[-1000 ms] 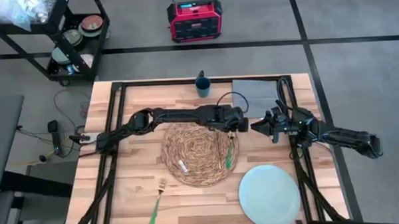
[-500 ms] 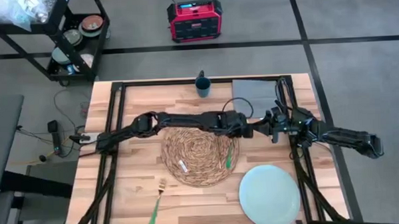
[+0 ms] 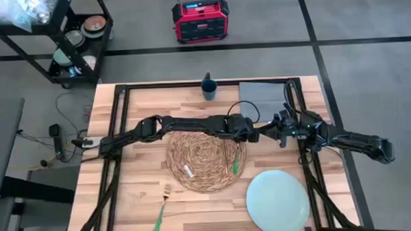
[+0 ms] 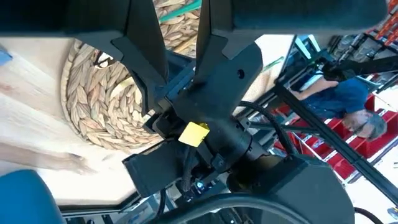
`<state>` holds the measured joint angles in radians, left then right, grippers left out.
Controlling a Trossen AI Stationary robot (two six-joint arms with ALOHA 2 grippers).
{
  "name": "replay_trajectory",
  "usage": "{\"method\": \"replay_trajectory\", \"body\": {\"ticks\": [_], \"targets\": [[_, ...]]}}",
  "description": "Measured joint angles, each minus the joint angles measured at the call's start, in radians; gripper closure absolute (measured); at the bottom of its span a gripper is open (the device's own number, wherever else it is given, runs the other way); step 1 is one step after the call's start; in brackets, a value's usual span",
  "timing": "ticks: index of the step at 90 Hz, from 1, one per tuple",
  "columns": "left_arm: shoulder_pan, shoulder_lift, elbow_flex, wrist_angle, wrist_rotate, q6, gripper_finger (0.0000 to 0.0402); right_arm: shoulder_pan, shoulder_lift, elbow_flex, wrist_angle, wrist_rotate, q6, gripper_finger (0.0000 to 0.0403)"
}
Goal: Set table place
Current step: Put the green spoon on the brown tablemat to the right of the gold table knife
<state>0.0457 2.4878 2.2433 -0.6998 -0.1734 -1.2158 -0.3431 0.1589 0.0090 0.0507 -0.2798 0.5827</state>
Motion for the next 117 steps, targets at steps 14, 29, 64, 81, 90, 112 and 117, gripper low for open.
{"method": "replay_trajectory", "body": {"ticks": [14,29,64,81,90,112,117], "targets": [[0.003,0.000,0.000,-0.018,-0.006,0.011,0.0402,0.000,0.000,0.000,0.000,0.001,0.001,0.0332],[0.007,-0.013,0.012,-0.082,-0.007,0.069,0.0401,0.000,0.000,0.000,0.003,-0.002,0.003,0.0332],[0.028,-0.210,0.098,-0.628,-0.228,0.253,0.0401,0.000,0.091,0.003,-0.024,0.055,0.074,0.0355],[0.029,-0.324,0.095,-0.882,-0.377,0.237,0.0401,0.004,0.317,0.048,-0.145,0.112,0.042,0.0401],[0.027,-0.384,0.066,-0.864,-0.393,0.260,0.0401,0.019,0.424,0.077,-0.164,0.165,0.042,0.0402],[0.027,-0.438,0.063,-0.872,-0.452,0.270,0.0401,0.058,0.642,0.178,-0.077,0.190,0.004,0.0403],[0.027,-0.438,0.063,-0.871,-0.452,0.277,0.0401,0.059,0.690,0.191,-0.044,0.194,0.003,0.0403]]}}
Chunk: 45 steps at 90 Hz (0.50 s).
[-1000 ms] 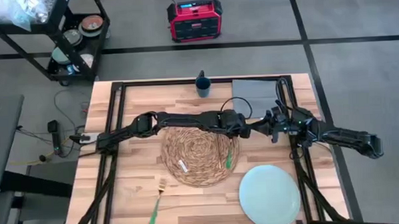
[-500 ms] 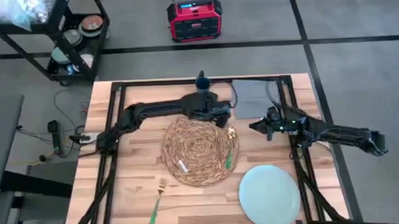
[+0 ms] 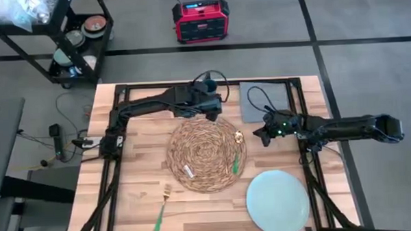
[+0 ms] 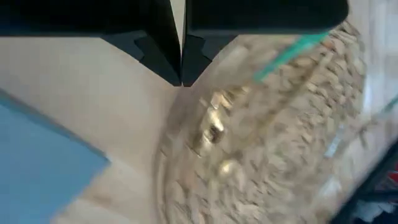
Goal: Set table place
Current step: Put the green spoon on the brown tablemat to the right of the gold table knife
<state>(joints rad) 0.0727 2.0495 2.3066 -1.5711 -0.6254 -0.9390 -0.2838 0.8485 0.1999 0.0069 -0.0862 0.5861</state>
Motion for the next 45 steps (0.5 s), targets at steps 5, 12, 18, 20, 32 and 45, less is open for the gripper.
{"method": "replay_trajectory", "body": {"ticks": [5,12,18,20,32,45], "targets": [[-0.001,-0.002,0.000,0.000,0.002,0.013,0.0401,0.004,0.052,0.001,0.020,0.002,0.000,0.0403],[-0.004,-0.005,0.000,-0.001,0.001,0.024,0.0401,0.011,0.117,0.001,0.074,-0.009,0.014,0.0403],[-0.005,-0.005,0.000,0.001,0.001,0.040,0.0401,0.020,0.169,0.004,0.114,-0.014,0.029,0.0403],[-0.005,-0.005,0.000,0.000,0.002,0.044,0.0401,0.025,0.188,0.003,0.122,-0.014,0.031,0.0403],[-0.005,-0.005,0.000,0.000,0.002,0.051,0.0401,0.047,0.274,0.004,0.212,-0.015,0.038,0.0403],[-0.005,-0.005,0.000,0.000,0.003,0.072,0.0401,0.058,0.349,0.004,0.268,-0.019,0.045,0.0403]]}}
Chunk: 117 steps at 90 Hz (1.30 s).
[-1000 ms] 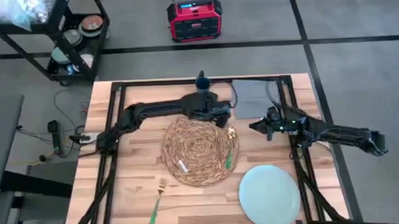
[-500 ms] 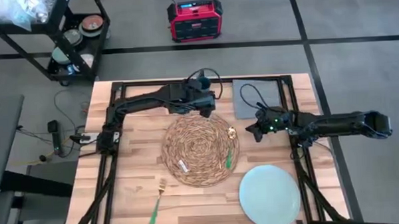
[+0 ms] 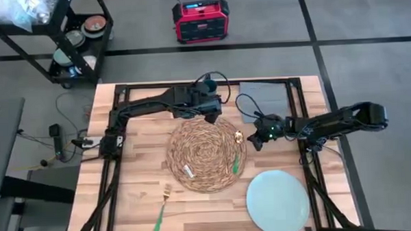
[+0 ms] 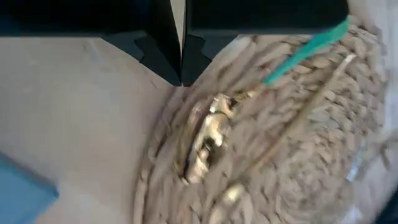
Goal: Set table place
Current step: Put the green spoon on the brown tablemat to the right of the gold table knife
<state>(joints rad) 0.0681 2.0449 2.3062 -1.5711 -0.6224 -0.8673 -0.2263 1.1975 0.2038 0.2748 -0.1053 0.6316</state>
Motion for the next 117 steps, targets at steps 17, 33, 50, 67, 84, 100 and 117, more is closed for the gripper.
{"method": "replay_trajectory", "body": {"ticks": [17,33,50,67,84,100,117], "targets": [[0.000,0.000,0.000,0.000,0.000,0.009,0.0401,0.004,0.054,0.039,0.006,-0.004,-0.013,0.0403],[-0.001,0.000,0.000,0.000,0.001,0.016,0.0401,0.003,0.094,0.079,0.004,-0.007,-0.053,0.0403],[-0.001,0.000,0.000,0.000,0.002,0.016,0.0401,0.001,0.120,0.089,-0.005,-0.025,-0.062,0.0403],[-0.001,0.000,0.000,0.000,0.002,0.019,0.0401,-0.018,0.110,0.089,0.013,-0.030,-0.080,0.0403],[-0.001,0.000,0.000,0.000,0.002,0.019,0.0401,-0.059,0.110,0.089,0.004,-0.069,-0.096,0.0403],[-0.001,0.000,0.000,0.000,0.002,0.019,0.0401,-0.085,0.112,0.089,-0.001,-0.080,-0.122,0.0403],[-0.001,0.000,0.000,0.000,0.002,0.037,0.0401,-0.109,0.112,0.089,0.002,-0.106,-0.141,0.0403]]}}
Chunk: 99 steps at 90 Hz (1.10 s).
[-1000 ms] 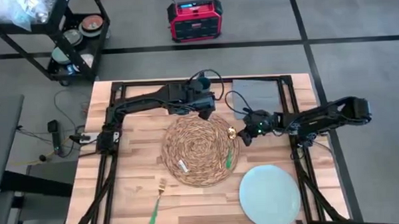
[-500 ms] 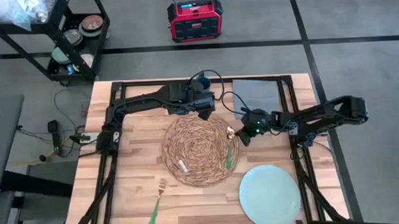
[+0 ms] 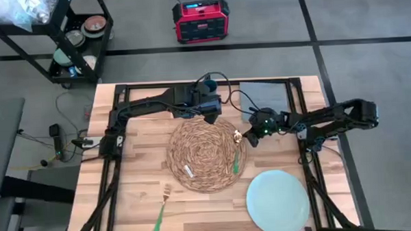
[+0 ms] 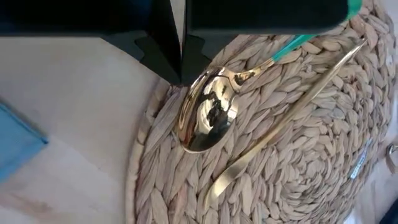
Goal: Set table place
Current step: Put the green spoon on the brown tablemat to the right of the gold table knife
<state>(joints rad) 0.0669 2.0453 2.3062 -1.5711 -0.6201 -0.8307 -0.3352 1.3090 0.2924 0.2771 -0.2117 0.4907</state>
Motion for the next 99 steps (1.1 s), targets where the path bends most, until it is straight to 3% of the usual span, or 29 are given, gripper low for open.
{"method": "replay_trajectory", "body": {"ticks": [78,99], "targets": [[0.000,0.000,0.000,0.000,0.000,0.027,0.0401,-0.001,0.001,0.000,0.036,-0.026,-0.021,0.0403],[0.000,0.000,0.000,0.000,0.011,0.031,0.0401,-0.029,0.050,0.036,0.067,-0.065,-0.026,0.0403]]}}
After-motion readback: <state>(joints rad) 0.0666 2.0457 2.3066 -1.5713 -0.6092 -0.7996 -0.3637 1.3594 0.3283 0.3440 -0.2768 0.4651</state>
